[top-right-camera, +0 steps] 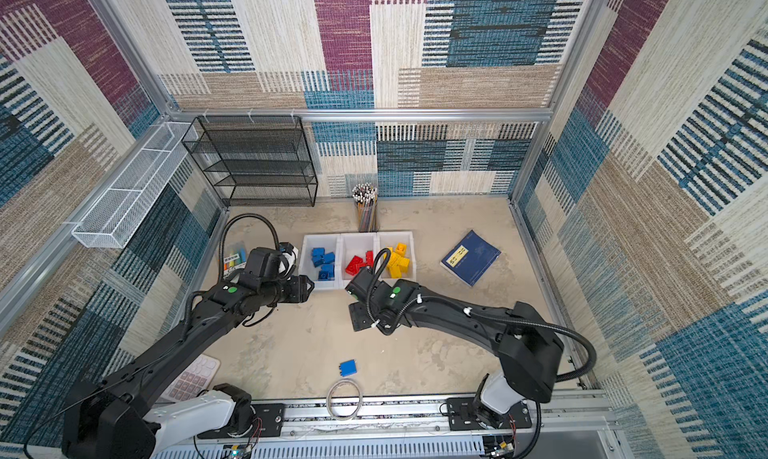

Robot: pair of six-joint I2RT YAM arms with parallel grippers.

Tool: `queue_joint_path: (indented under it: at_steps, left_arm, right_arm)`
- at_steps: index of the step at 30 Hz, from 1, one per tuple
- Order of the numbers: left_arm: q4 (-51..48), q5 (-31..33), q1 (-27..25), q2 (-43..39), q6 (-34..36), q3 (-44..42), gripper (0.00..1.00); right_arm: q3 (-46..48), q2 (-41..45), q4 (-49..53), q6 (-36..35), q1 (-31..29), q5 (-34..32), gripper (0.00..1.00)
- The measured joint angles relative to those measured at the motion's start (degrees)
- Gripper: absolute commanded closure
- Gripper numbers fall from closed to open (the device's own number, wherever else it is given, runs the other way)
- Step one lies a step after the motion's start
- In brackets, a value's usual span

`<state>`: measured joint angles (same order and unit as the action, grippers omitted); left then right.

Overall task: Sort the legos into containers by color
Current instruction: 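Grasp the last blue brick with the right gripper while the left gripper withdraws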

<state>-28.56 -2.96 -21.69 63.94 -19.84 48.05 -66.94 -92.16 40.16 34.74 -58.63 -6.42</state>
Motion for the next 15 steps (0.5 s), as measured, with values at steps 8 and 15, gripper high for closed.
queue_joint_path:
  at_steps: [8,15]
  left_arm:
    - [0.07,1.14,0.94,-4.5,-2.73,-4.81,0.38]
    - [0.09,1.07,1.05,-7.43,-4.39,-8.26,0.38]
  right_arm:
    - [-4.35,-7.5,3.15,2.45,-6.91,2.4,0.19]
    - [-6.27,-12.52,4.66,4.57,-11.65,4.74,0.21]
